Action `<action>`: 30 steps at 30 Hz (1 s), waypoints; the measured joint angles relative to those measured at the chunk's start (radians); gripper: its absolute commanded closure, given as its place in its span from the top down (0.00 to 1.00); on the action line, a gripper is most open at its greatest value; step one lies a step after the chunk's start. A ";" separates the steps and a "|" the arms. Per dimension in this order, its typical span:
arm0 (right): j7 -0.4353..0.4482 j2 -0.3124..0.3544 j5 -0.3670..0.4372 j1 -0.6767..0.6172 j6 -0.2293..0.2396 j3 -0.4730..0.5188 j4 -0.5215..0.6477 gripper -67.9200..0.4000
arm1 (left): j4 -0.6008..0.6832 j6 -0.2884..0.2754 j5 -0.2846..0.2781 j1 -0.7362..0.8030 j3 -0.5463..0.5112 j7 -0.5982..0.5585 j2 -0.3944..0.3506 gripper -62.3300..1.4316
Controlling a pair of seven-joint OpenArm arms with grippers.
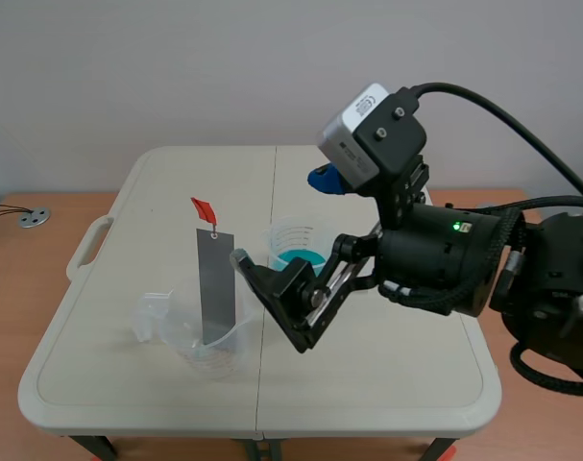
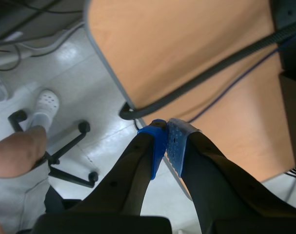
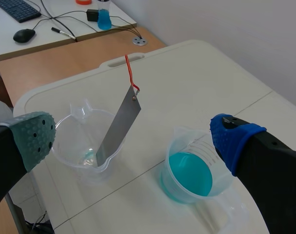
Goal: Hold the metal plate by the orange handle, dip it into the blue solution, take it out and point at it, then put the plate back in the beaker on the left.
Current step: 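Lift the metal plate out of the left beaker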
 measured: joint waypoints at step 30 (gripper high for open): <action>0.055 -0.228 -0.036 0.333 -0.012 -0.228 -0.446 0.98 | -0.002 0.000 0.088 -0.013 0.000 0.000 0.043 0.07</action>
